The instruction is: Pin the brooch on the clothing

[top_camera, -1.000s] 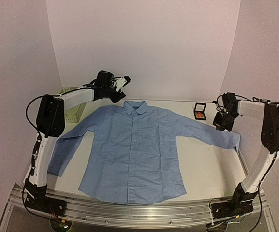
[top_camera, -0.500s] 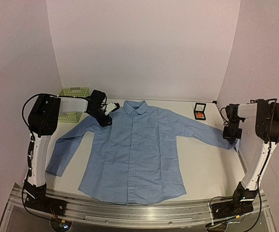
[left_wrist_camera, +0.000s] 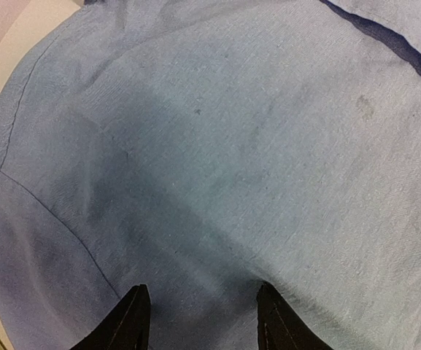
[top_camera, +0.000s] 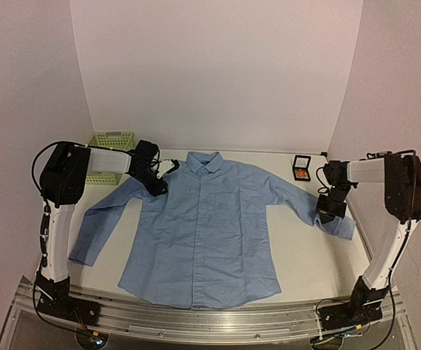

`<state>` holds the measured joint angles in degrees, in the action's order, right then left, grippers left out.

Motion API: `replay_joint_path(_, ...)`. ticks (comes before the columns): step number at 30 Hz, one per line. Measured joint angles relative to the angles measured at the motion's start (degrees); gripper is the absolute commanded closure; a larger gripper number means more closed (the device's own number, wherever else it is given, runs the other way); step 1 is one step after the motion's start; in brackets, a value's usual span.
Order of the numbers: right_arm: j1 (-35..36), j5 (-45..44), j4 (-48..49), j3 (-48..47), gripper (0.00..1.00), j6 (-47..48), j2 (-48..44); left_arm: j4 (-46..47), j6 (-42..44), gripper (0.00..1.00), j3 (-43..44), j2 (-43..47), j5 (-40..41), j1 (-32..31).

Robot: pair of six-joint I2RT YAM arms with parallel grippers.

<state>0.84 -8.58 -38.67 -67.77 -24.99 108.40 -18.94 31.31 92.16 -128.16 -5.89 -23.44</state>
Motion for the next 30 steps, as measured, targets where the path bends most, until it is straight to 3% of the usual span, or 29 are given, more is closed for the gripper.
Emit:
replay_joint_path(8,0.7,7.5,-0.2,3.4,1.0,-3.4,-2.5,0.0,0.1,0.5,0.0,0.0,-0.2,0.0)
replay_joint_path(17,-6.4,5.1,-0.8,6.1,1.0,-1.4,-4.5,0.1,0.2,0.5,0.0,0.0,-0.2,0.0)
replay_joint_path(30,-10.2,-1.6,-4.2,-6.5,1.0,2.1,4.5,1.0,0.4,0.49,0.0,0.0,-0.5,0.3)
